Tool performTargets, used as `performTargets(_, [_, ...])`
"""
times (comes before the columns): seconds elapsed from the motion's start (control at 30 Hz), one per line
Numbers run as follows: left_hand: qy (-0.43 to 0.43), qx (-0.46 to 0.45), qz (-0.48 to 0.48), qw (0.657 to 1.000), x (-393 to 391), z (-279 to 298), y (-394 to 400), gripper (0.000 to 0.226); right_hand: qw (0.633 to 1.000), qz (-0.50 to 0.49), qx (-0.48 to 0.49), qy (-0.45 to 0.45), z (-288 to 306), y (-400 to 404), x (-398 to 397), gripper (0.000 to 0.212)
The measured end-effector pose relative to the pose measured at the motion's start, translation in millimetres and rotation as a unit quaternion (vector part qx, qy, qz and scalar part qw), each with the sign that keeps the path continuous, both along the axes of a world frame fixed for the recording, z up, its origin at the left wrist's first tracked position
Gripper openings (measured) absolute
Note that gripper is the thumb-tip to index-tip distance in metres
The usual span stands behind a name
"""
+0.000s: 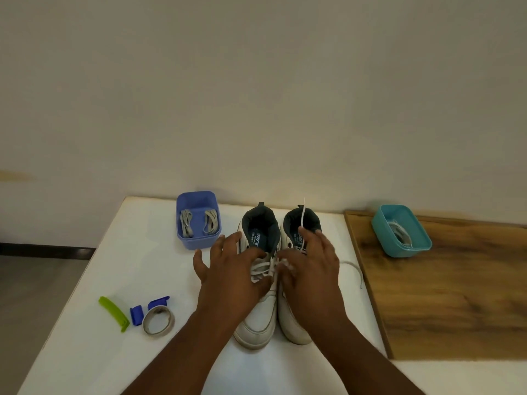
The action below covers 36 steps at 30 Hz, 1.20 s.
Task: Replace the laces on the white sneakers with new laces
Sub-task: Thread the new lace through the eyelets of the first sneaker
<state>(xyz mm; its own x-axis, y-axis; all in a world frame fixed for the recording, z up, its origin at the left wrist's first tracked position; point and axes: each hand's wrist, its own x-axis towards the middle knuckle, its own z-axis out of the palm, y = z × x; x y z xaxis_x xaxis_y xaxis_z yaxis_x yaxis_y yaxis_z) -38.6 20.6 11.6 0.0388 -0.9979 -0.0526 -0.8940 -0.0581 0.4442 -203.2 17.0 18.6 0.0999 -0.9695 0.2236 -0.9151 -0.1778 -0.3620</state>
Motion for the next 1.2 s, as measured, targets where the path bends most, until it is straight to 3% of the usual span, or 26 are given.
performTargets(0.07, [0.000,0.000,0.000,1.000,0.4,-1.2,-1.0,0.059,0.999,-0.013,0.036,0.028,-3.6,-1.2,0.0,0.019])
performTargets(0.17, [-0.007,0.006,-0.006,1.000,2.7,-1.9,-0.8,0.062,0.999,-0.019,0.024,-0.010,0.0,-4.9,-5.8,0.009])
performTargets(0.3, [-0.015,-0.001,-0.010,1.000,4.1,-0.5,0.1,0.057,0.986,-0.097,-0.105,-0.090,13.4,-11.3,-20.2,0.003])
performTargets(0.47, [-0.021,0.005,-0.007,1.000,2.6,1.0,-0.9,0.056,0.885,-0.254,-0.215,-0.326,21.5,-28.6,-55.2,0.011])
performTargets(0.77, [-0.018,0.015,-0.003,1.000,2.0,1.5,-1.3,0.055,0.790,-0.322,-0.243,-0.462,23.3,-33.3,-73.4,0.028])
performTargets(0.8, [-0.014,0.014,-0.003,1.000,2.3,0.7,-1.1,0.053,0.808,-0.313,-0.236,-0.440,23.1,-32.3,-72.2,0.026])
performTargets(0.87, [-0.003,0.009,-0.002,1.000,2.3,-0.7,0.0,0.049,0.888,-0.259,-0.210,-0.316,18.2,-29.4,-63.8,0.031])
performTargets(0.93, [0.004,0.000,0.000,1.000,1.1,-0.6,1.1,0.043,0.964,-0.160,-0.121,-0.176,13.1,-21.2,-43.7,0.035])
performTargets(0.97, [0.001,-0.005,0.002,1.000,0.8,-0.3,1.0,0.039,0.984,-0.112,-0.070,-0.121,9.6,-16.1,-32.3,0.034])
performTargets(1.07, [-0.020,-0.019,0.013,1.000,2.5,-0.2,-0.5,0.033,1.000,-0.019,0.002,-0.003,-2.2,-7.0,-9.4,0.019])
performTargets(1.2, [-0.012,-0.039,0.018,0.999,4.2,-2.9,-0.7,0.026,0.998,-0.023,0.036,0.035,-8.8,-10.2,-12.9,0.007])
